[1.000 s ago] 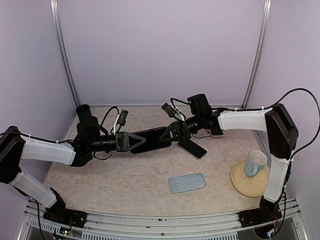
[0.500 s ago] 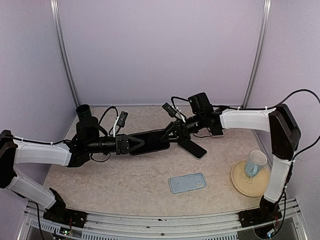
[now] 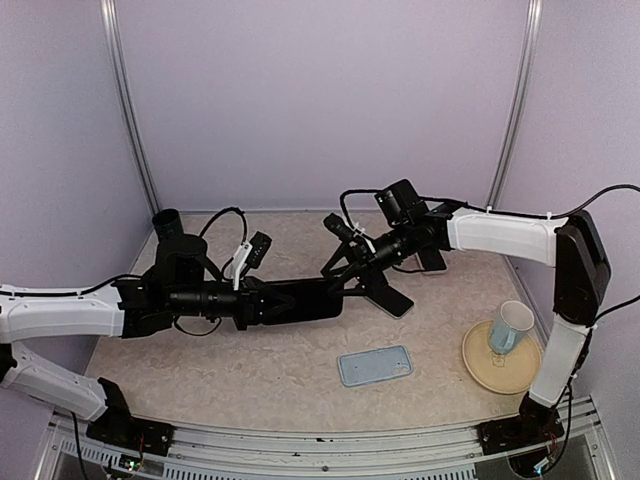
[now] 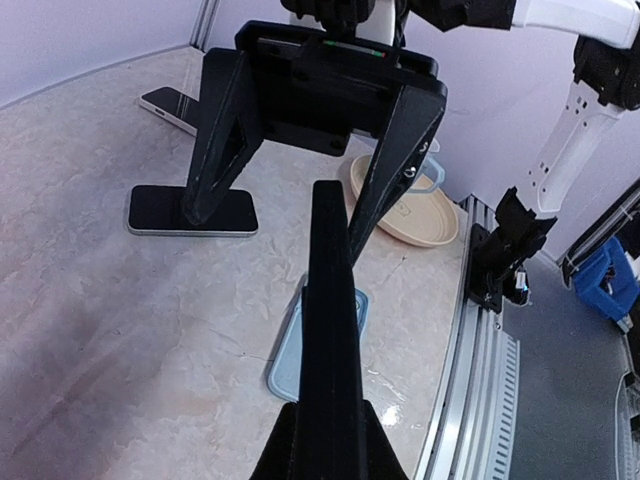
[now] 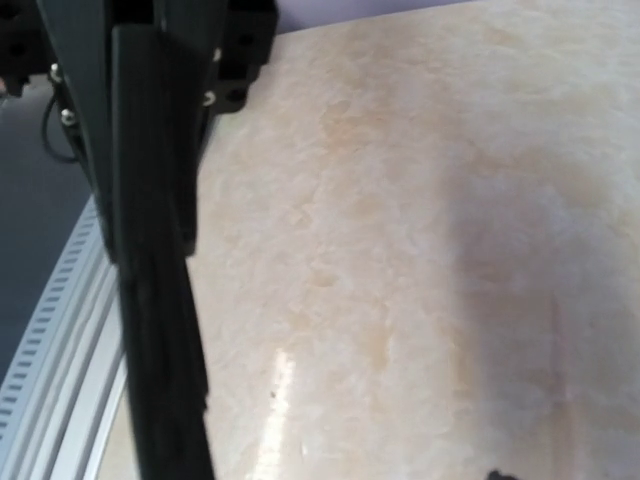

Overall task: Put the phone into the phone case
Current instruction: Press the phone with the phone case.

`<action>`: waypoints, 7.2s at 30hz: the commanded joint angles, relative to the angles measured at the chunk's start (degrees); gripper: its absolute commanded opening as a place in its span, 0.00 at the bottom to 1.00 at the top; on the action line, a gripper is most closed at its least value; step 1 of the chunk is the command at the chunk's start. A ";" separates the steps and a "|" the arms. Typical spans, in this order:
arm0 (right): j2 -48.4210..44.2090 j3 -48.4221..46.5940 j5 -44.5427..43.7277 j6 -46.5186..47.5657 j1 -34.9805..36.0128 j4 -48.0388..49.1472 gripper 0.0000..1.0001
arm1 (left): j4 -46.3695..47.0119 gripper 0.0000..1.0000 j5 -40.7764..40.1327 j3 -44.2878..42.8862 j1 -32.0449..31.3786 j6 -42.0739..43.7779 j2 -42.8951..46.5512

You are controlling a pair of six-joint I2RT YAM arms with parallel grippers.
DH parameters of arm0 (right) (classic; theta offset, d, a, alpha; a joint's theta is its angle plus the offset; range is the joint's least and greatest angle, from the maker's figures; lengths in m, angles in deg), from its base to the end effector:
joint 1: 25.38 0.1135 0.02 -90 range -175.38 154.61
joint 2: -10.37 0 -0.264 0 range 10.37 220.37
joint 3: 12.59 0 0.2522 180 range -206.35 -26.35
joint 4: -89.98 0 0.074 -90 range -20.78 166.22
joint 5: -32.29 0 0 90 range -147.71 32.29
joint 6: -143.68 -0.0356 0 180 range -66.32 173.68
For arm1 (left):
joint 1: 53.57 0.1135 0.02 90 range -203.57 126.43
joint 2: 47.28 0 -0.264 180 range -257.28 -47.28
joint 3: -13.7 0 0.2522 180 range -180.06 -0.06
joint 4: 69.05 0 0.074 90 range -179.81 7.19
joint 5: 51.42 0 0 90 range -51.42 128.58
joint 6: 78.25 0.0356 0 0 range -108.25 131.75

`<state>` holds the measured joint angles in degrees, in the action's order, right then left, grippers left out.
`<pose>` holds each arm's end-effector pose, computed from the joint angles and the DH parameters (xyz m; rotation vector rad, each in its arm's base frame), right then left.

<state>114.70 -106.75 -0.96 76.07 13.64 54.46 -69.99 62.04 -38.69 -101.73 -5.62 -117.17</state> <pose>0.2912 0.2743 0.2578 -1.5408 1.6460 1.3066 0.1702 -0.2113 0.2518 0.8264 1.8644 -1.1388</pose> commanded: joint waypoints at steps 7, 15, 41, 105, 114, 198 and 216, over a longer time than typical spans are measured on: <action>-0.54 -5.21 0.68 10.14 6.07 -12.36 0.63 | -5.80 0.00 -10.52 -3.86 -6.28 9.88 2.05; 1.07 -7.23 1.06 12.30 6.17 -17.79 0.36 | -6.31 0.00 -12.82 -3.49 -7.36 10.77 2.95; 6.98 -17.07 22.60 13.61 0.06 -28.94 0.15 | -7.66 0.00 -20.12 -2.34 -12.02 13.41 1.95; -8.54 15.86 -52.90 18.35 21.70 24.21 1.00 | -0.21 0.00 -4.27 -4.30 2.19 -9.42 -2.27; -7.45 16.58 -56.97 19.62 22.61 27.79 1.00 | 0.18 0.00 -3.72 -4.43 2.81 -10.04 -1.92; -1.69 2.68 -69.96 8.54 20.87 17.07 0.46 | -1.48 0.46 -3.92 0.66 9.75 -17.62 2.86; 0.74 0.71 -72.85 9.18 21.94 15.91 0.45 | -1.81 0.00 -4.13 0.31 9.80 -18.06 1.48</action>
<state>114.57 -103.52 -71.32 85.12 34.93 68.47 -72.65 57.78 -36.70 -91.80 -23.52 -115.20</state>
